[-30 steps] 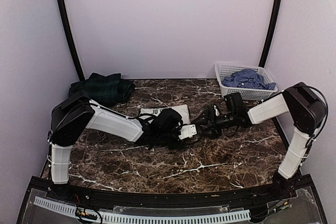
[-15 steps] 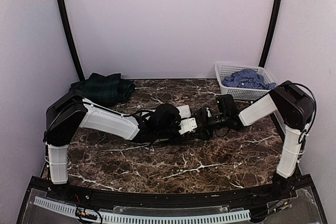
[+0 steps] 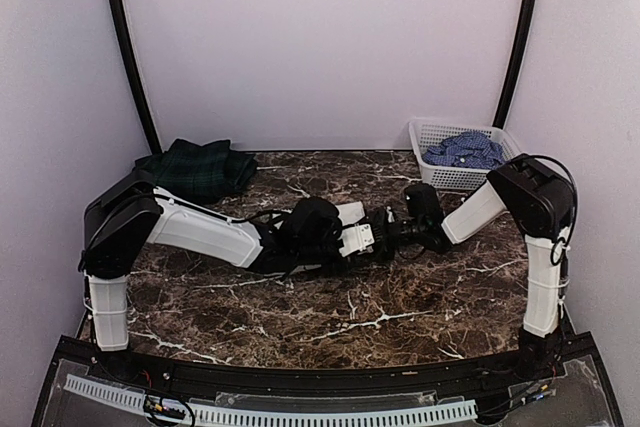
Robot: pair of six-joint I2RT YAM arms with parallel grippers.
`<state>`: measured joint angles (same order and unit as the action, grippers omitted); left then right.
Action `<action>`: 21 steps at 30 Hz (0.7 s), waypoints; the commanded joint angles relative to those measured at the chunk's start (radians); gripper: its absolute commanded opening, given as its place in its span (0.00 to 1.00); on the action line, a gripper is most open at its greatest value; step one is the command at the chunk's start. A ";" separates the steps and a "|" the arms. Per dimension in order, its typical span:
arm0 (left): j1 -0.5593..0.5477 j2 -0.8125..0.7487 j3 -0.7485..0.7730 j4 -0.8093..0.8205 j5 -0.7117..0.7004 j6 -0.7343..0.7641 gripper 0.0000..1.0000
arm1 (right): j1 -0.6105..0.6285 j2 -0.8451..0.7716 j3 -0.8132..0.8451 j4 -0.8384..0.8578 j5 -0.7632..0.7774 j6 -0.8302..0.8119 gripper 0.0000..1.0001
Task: Fold and stack the mixed laundry pile
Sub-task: Pass from the left arm to the right
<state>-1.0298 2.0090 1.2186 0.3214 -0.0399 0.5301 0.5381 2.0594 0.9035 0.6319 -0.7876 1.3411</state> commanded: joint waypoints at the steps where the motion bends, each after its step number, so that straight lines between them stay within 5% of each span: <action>1: 0.000 -0.073 -0.017 0.041 0.033 0.002 0.00 | 0.016 0.049 0.046 -0.019 0.081 0.026 0.59; 5: 0.000 -0.077 -0.019 0.043 0.036 -0.002 0.00 | 0.014 0.073 0.080 -0.041 0.117 0.025 0.49; 9: 0.000 -0.077 -0.018 0.037 0.029 -0.005 0.02 | 0.013 0.058 0.104 -0.088 0.150 -0.018 0.05; 10: 0.000 -0.078 -0.015 0.027 0.014 -0.011 0.05 | 0.012 0.042 0.118 -0.155 0.164 -0.057 0.00; 17: 0.017 -0.138 -0.013 -0.047 -0.062 -0.208 0.55 | -0.008 -0.152 0.193 -0.612 0.268 -0.434 0.00; 19: 0.031 -0.186 -0.034 -0.057 -0.068 -0.277 0.74 | -0.017 -0.214 0.203 -0.740 0.297 -0.546 0.00; 20: 0.044 -0.200 -0.041 -0.066 -0.071 -0.321 0.92 | -0.021 -0.240 0.210 -0.796 0.309 -0.601 0.00; 21: 0.052 -0.224 -0.054 -0.070 -0.071 -0.346 0.95 | -0.024 -0.261 0.224 -0.863 0.338 -0.659 0.00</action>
<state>-1.0122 1.9194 1.1980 0.2768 -0.0845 0.3489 0.5335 1.9068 1.0752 0.0597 -0.5461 0.9646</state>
